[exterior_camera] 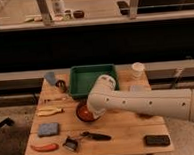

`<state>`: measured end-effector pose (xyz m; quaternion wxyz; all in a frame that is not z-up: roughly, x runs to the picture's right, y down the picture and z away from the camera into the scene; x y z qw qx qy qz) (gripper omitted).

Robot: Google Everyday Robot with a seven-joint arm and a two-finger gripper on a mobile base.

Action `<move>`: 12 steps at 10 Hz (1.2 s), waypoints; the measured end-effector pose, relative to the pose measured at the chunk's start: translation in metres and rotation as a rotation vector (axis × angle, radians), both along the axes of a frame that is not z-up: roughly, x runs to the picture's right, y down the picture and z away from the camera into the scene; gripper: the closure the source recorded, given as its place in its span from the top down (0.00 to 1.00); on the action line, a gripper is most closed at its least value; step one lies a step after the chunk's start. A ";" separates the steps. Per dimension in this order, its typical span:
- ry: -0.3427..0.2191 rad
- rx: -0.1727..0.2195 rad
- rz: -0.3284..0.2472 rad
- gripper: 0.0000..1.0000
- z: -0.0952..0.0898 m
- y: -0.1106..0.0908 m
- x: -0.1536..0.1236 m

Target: Stack bowls into tray

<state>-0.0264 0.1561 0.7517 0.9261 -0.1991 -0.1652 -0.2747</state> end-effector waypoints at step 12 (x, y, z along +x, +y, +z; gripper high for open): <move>-0.022 -0.062 0.034 0.80 0.017 0.015 0.015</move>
